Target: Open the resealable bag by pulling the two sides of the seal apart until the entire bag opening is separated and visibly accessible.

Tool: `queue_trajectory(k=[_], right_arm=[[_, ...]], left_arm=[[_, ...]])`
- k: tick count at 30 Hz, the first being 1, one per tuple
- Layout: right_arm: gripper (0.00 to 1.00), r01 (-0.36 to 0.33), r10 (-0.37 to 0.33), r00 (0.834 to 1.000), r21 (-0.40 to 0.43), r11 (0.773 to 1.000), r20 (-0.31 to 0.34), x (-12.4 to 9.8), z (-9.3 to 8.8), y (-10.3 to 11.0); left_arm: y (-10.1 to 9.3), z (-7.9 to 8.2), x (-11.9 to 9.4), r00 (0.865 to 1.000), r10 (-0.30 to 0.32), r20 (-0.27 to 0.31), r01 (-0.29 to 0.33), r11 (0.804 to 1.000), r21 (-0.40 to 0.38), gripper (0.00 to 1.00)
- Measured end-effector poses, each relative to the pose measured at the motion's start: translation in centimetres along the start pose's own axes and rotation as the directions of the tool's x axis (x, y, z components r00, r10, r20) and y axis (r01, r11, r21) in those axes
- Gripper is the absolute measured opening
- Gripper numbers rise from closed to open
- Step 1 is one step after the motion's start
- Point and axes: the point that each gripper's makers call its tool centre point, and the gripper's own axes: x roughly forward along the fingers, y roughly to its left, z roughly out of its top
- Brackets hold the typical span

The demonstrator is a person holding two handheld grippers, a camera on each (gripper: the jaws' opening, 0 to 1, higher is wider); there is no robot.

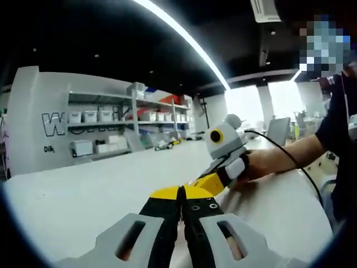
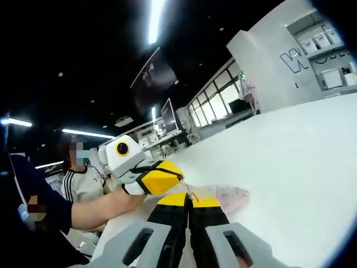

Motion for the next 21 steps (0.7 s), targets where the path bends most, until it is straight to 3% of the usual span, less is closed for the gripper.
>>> queue_trajectory(k=[6, 10, 14, 21], right_arm=[[0.0, 0.003, -0.003, 1.0, 0.006, 1.0, -0.008, -0.01, -0.14, -0.05], [0.0, 0.03, -0.029, 0.999, -0.039, 0.999, 0.025, -0.09, 0.4, -0.49], [0.0, 0.019, -0.018, 1.0, -0.049, 0.999, 0.016, 0.01, 0.18, -0.15], [0.0, 0.018, -0.016, 1.0, -0.059, 0.998, 0.023, -0.03, 0.28, -0.1]], left_arm=[[-0.19, -0.01, 0.0, 1.0, -0.004, 0.002, 0.004, 1.0, -0.004, 0.0], [-0.08, -0.31, 0.07, 1.0, 0.002, -0.012, -0.002, 1.0, 0.007, 0.01], [0.19, -0.44, -0.02, 1.0, 0.008, -0.014, -0.008, 1.0, 0.016, 0.01], [0.12, -0.66, 0.02, 1.0, -0.007, -0.018, 0.006, 1.0, -0.023, 0.01]])
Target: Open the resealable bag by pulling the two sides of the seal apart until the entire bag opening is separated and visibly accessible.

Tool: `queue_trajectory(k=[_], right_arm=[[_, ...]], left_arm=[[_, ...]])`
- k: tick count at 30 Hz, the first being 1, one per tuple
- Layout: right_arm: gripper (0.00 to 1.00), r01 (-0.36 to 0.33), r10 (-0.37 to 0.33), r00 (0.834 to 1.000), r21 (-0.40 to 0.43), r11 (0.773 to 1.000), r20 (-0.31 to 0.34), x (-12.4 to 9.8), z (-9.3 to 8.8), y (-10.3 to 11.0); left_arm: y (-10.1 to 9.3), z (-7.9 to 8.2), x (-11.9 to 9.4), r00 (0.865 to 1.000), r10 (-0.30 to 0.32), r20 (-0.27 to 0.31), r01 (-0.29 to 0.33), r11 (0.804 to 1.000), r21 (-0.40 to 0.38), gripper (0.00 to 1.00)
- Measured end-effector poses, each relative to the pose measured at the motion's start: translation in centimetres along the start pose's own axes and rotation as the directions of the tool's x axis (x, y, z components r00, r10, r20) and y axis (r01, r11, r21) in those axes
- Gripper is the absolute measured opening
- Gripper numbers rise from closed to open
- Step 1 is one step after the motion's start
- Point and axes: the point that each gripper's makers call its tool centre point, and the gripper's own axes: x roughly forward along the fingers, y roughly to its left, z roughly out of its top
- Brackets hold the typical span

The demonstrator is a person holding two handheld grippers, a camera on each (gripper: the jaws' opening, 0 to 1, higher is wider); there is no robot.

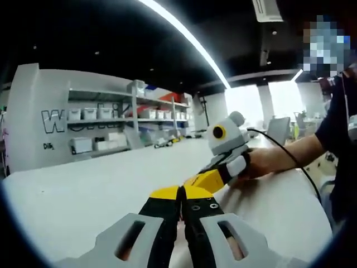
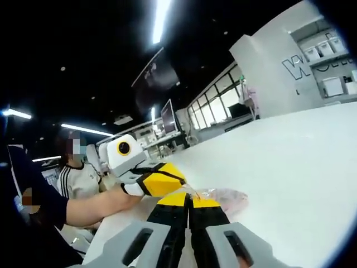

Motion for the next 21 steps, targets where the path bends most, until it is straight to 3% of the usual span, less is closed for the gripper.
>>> queue_trajectory(k=[11, 14, 21], right_arm=[[0.0, -0.009, 0.009, 1.0, -0.005, 1.0, 0.002, 0.0, 0.1, 0.1], [0.0, -0.01, 0.01, 1.0, 0.015, 1.0, -0.006, 0.0, 0.0, 0.2], [0.0, -0.002, 0.005, 0.999, 0.073, 0.997, -0.038, -0.1, -0.6, 0.0]], left_arm=[[0.2, -0.3, 0.0, 1.0, 0.006, -0.013, -0.006, 1.0, -0.002, 0.01], [-0.1, 0.7, -0.3, 1.0, -0.003, 0.026, 0.003, 1.0, 0.0, 0.0], [-0.3, 0.3, 0.0, 1.0, -0.006, 0.005, 0.006, 1.0, 0.016, 0.0]])
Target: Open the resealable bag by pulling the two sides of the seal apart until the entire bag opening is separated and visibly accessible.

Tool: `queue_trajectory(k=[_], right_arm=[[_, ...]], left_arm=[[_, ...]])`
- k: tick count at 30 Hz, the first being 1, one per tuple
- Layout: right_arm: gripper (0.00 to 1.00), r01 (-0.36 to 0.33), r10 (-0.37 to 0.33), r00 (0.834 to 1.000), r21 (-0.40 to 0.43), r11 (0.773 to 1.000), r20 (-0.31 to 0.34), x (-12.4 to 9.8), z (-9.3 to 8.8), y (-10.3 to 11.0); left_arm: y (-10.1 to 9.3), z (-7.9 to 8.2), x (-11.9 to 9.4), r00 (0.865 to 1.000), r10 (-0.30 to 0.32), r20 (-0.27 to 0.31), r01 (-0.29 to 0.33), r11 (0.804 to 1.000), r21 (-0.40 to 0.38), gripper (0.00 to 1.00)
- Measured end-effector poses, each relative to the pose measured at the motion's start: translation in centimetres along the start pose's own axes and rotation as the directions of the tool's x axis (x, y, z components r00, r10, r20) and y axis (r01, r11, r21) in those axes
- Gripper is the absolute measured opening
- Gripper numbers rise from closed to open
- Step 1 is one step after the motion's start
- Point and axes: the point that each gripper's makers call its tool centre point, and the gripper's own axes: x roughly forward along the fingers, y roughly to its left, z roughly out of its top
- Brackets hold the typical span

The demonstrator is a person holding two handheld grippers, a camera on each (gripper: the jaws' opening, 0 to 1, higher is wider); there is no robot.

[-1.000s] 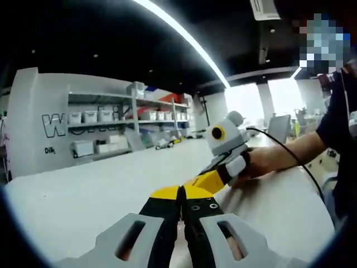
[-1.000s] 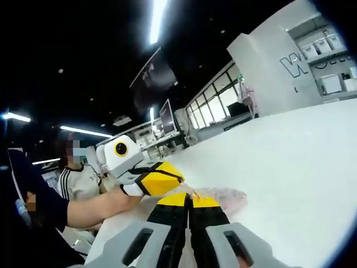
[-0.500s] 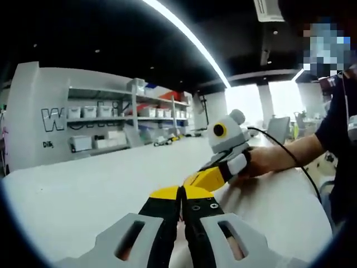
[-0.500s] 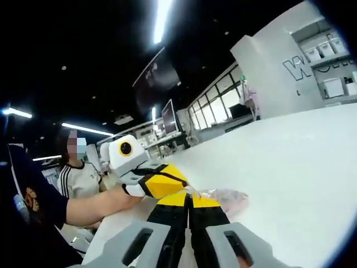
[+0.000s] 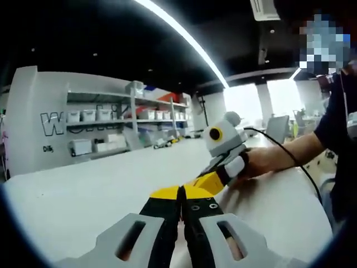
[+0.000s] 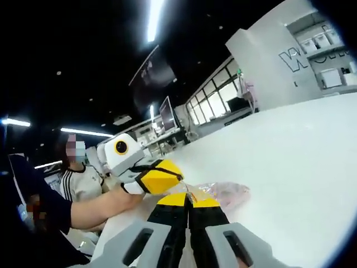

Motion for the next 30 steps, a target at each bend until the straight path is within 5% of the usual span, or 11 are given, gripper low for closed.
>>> queue_trajectory(k=[10, 11, 12, 13, 14, 15, 17, 30], right_arm=[[0.0, 0.007, -0.006, 0.999, 0.016, 1.0, -0.044, 0.1, -0.8, 0.0], [0.0, 0.044, -0.043, 0.993, 0.004, 0.999, -0.114, -0.1, -2.1, -0.7], [0.0, 0.055, -0.058, 0.992, -0.029, 0.998, -0.115, 0.1, -2.2, -0.9], [0.0, 0.038, -0.039, 0.995, -0.021, 0.999, -0.092, 0.3, -1.8, -0.4], [0.0, 0.036, -0.039, 0.998, -0.055, 0.998, -0.042, 0.3, -0.9, -0.4], [0.0, 0.044, -0.045, 0.998, -0.043, 0.998, -0.044, 0.0, -0.9, -0.6], [0.0, 0.04, -0.04, 0.999, -0.055, 0.998, 0.016, 0.0, 0.2, -0.5], [0.0, 0.011, -0.009, 1.0, -0.08, 0.997, 0.017, 0.2, 0.2, 0.0]], left_arm=[[-0.2, 0.0, 0.1, 1.0, -0.008, 0.0, 0.008, 1.0, 0.0, 0.0], [0.1, 0.9, 0.0, 0.999, 0.006, 0.047, -0.006, 1.0, -0.006, 0.0], [0.3, 2.0, -0.5, 0.995, 0.009, 0.101, -0.004, 0.999, -0.047, 0.0], [0.5, 2.3, -0.9, 0.992, 0.005, 0.127, 0.008, 0.995, -0.104, 0.0], [1.2, 1.5, -1.1, 0.996, 0.03, 0.085, -0.022, 0.996, -0.091, 0.0], [1.6, 1.2, -1.2, 0.997, 0.055, 0.057, -0.055, 0.998, 0.0, 0.0], [1.1, 1.4, -0.9, 0.996, 0.036, 0.076, -0.032, 0.998, -0.058, 0.0], [1.1, 1.1, -0.7, 0.997, 0.04, 0.062, -0.038, 0.999, -0.036, 0.0]])
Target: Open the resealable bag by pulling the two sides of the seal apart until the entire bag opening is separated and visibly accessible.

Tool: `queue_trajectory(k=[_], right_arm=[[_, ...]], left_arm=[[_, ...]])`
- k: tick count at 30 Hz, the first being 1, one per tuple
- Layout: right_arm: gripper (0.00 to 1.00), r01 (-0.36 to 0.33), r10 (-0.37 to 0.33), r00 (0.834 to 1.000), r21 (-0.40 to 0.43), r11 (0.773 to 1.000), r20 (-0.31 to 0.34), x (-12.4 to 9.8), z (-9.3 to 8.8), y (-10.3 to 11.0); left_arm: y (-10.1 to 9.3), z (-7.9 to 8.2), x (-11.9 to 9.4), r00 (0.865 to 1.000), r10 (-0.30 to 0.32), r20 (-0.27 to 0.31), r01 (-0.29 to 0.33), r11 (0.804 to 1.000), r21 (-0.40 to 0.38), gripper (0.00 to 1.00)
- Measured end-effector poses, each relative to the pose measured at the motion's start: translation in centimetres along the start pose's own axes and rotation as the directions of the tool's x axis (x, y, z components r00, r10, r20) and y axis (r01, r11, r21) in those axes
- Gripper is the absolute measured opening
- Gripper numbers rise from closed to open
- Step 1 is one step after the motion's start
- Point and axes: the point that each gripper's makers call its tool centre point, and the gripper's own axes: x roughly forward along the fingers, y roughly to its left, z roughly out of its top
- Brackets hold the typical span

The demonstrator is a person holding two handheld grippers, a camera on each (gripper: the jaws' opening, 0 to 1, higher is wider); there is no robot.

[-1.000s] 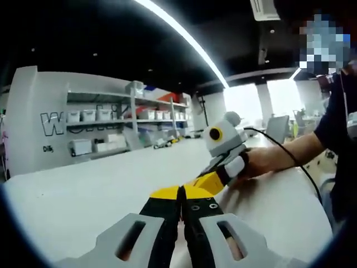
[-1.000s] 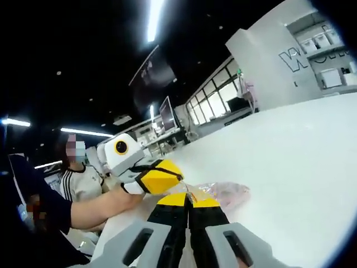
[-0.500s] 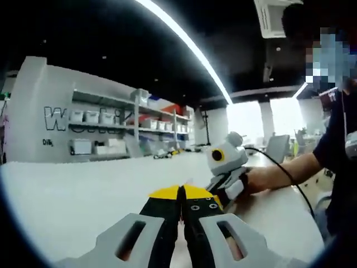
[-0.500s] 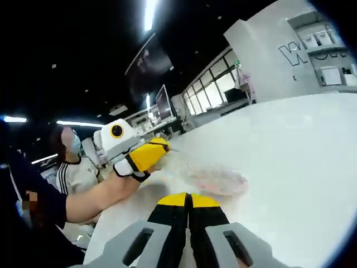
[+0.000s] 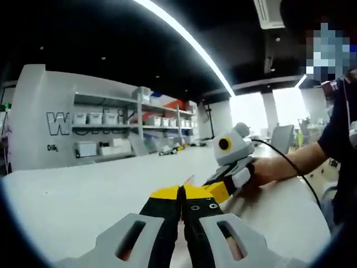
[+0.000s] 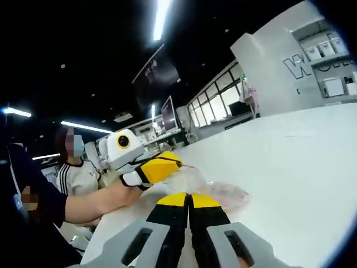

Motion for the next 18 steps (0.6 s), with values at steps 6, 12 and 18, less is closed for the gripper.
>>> queue_trajectory(k=[6, 12, 18], right_arm=[[0.0, 0.002, -0.002, 1.0, 0.007, 1.0, 0.003, 0.03, 0.07, -0.1], [0.0, -0.003, 0.003, 1.0, 0.012, 1.0, 0.008, 0.03, 0.12, -0.02], [0.14, -0.003, 0.003, 1.0, 0.007, 1.0, 0.025, 0.06, 0.42, -0.04]], left_arm=[[0.1, -0.05, 0.03, 1.0, 0.0, -0.003, 0.0, 1.0, 0.009, 0.0], [0.08, -0.18, 0.06, 1.0, 0.001, -0.01, -0.001, 1.0, 0.018, 0.0], [0.01, -0.39, 0.17, 1.0, 0.005, -0.023, -0.004, 0.999, 0.041, 0.0]])
